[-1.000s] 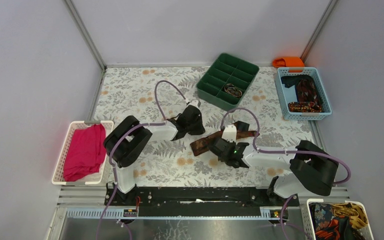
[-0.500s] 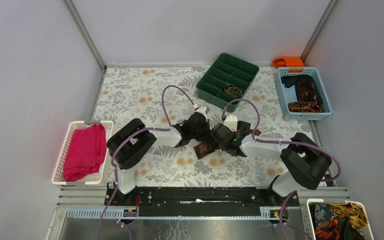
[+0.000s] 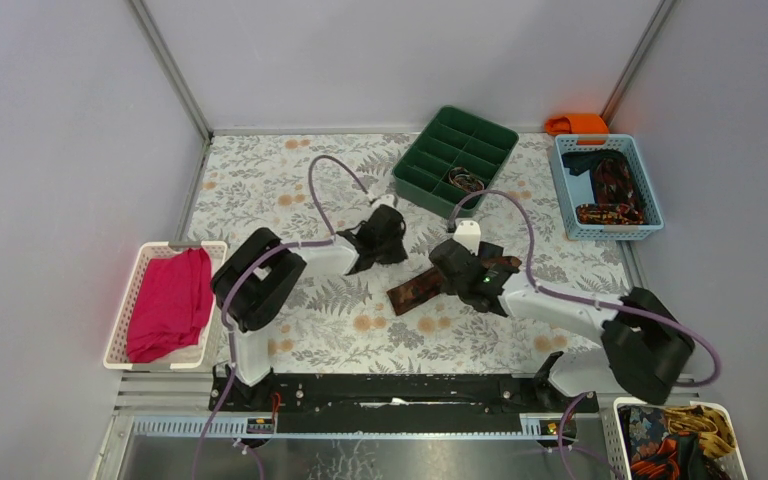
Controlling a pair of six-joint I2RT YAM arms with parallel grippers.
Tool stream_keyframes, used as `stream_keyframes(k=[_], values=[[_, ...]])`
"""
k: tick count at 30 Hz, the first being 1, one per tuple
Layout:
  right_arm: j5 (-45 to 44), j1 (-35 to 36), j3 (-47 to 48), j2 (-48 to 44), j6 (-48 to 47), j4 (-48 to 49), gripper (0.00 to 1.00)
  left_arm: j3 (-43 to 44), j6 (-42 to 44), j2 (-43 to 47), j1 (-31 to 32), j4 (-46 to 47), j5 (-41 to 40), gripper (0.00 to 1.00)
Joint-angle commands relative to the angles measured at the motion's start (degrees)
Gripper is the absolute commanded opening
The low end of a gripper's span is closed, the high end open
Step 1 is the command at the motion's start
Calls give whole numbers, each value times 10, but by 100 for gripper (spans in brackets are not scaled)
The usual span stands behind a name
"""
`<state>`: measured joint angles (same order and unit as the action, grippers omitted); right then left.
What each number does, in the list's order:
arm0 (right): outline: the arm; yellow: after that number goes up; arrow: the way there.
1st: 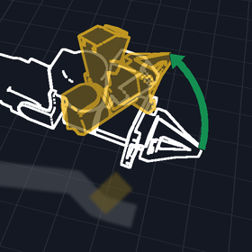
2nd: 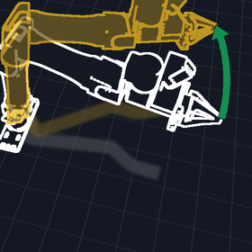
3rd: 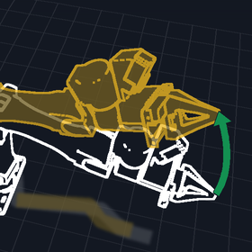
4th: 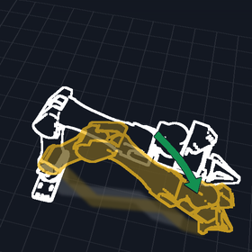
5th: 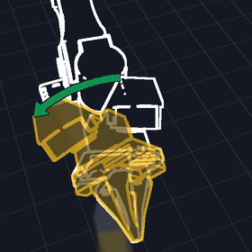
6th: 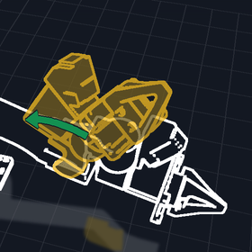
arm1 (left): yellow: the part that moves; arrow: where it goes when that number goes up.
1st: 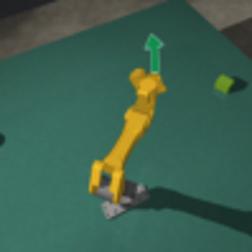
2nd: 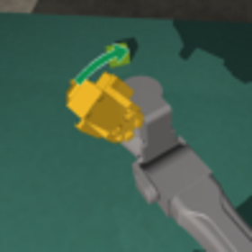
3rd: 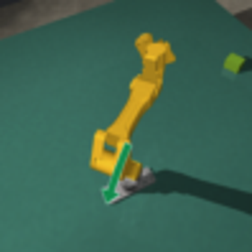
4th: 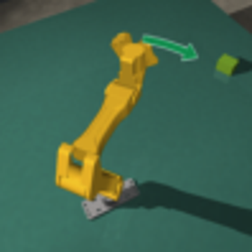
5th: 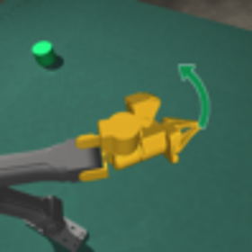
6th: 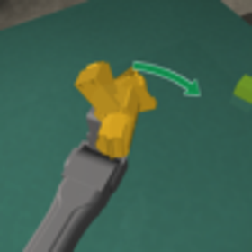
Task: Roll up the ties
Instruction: Roll the tie at the center of the board.
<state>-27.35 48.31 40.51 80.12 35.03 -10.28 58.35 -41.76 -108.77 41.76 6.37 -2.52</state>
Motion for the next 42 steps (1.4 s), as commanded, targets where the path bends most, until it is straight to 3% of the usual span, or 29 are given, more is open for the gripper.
stream_keyframes(k=[1,8,14,20,25,30,36,42], values=[[-2,15,4,-82,-29,-28,0,16,8,34,-40,-114,-108,0],[-60,108,80,-107,-75,-99,2,-122,-51,266,-39,-99,-155,0],[-60,161,153,-37,-107,-125,19,-264,-124,486,-38,-95,-152,0],[-65,206,228,70,-116,-152,41,-264,-115,650,-39,-181,-243,0],[-56,219,270,138,-107,-161,59,-258,-108,671,-38,-207,-247,0],[-64,220,288,176,-85,-181,65,-258,-100,660,-38,-208,-241,0],[-94,220,276,186,-71,-178,85,-259,-86,649,-38,-197,-233,0],[-97,218,270,205,-67,-170,86,-262,-81,637,-38,-190,-233,0]])
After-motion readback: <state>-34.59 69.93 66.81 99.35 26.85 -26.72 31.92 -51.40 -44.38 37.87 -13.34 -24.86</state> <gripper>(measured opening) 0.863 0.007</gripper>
